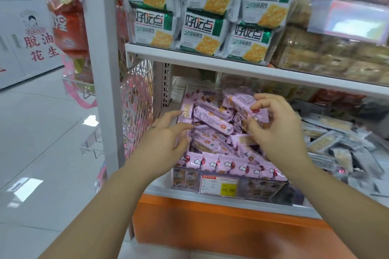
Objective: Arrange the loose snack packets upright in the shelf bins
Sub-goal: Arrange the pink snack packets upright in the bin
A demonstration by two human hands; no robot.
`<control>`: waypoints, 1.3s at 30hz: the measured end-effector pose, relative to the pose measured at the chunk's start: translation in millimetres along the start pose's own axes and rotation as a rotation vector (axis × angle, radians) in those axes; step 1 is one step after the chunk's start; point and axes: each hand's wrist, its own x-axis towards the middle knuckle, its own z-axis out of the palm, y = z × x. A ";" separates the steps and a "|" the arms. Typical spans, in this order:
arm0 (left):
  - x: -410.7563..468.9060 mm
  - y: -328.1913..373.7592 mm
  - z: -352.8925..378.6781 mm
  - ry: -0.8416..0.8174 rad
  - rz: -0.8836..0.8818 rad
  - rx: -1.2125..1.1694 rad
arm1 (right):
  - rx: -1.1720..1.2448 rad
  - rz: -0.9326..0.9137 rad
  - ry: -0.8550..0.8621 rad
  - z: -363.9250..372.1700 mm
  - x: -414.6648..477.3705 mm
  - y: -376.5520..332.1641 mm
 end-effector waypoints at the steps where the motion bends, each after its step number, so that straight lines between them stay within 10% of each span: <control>1: 1.1 -0.3 0.0 0.000 -0.004 0.000 | -0.006 -0.005 -0.013 6.7 5.4 -1.9; 14: 1.5 -16.7 -10.2 0.027 -0.040 -0.059 | -0.583 0.019 -0.213 72.0 67.0 -0.3; 18: 1.0 -17.9 -12.6 0.036 -0.060 -0.082 | -0.382 -0.154 -0.187 69.3 56.8 -13.0; 27: 1.1 -21.3 -13.6 0.050 -0.062 -0.087 | -0.272 -0.115 -0.773 93.8 44.1 -30.9; 39: 3.0 -14.2 -12.6 0.045 -0.048 -0.073 | 0.094 -0.016 -0.149 39.6 20.6 -20.5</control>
